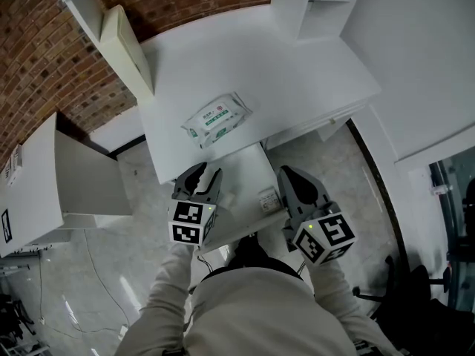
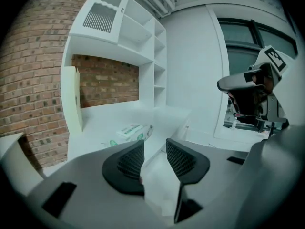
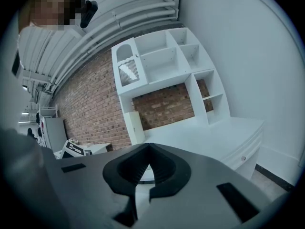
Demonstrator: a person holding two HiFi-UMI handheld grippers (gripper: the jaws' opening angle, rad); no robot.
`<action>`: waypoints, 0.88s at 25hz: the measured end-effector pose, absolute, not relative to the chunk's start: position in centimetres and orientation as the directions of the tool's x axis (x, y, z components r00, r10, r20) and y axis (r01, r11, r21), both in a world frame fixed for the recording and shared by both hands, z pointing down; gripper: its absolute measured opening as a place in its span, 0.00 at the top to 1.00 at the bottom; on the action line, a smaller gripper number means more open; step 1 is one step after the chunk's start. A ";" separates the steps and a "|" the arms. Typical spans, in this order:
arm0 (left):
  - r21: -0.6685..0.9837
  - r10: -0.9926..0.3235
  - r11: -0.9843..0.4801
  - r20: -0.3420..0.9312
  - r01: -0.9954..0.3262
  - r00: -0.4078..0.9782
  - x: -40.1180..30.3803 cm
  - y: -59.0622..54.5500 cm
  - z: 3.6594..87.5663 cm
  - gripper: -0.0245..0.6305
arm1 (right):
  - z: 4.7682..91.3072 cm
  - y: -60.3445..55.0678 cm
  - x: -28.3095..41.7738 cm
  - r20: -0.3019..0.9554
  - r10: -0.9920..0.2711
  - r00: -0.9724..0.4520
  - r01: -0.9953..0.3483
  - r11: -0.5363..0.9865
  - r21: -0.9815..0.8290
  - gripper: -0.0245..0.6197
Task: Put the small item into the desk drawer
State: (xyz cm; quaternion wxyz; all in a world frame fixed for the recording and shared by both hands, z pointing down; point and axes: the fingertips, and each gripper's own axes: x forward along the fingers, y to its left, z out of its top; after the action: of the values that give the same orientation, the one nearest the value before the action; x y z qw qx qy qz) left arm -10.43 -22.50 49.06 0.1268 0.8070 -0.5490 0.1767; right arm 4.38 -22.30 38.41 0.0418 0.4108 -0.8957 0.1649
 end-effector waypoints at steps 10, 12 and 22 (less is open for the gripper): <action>0.000 -0.909 -0.324 0.276 -0.946 0.311 -12.4 -21.2 43.1 0.83 | 37.1 -21.6 3.7 0.185 -0.728 -0.660 -0.749 0.619 -0.238 0.92; 0.010 -0.921 -0.305 0.253 -0.952 0.297 -12.9 -21.0 42.2 0.85 | 37.0 -21.5 3.7 0.182 -0.729 -0.660 -0.749 0.620 -0.233 0.92; 0.053 -0.949 -0.238 0.200 -0.970 0.243 -14.5 -19.5 40.6 0.90 | 36.2 -21.0 3.4 0.165 -0.737 -0.655 -0.754 0.625 -0.204 0.92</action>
State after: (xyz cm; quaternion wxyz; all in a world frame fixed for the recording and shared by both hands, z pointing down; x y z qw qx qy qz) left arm -14.54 -19.54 40.63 0.0829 0.7841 -0.6118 0.0631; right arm 3.42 -20.96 36.23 0.0325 0.4139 -0.9007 0.1281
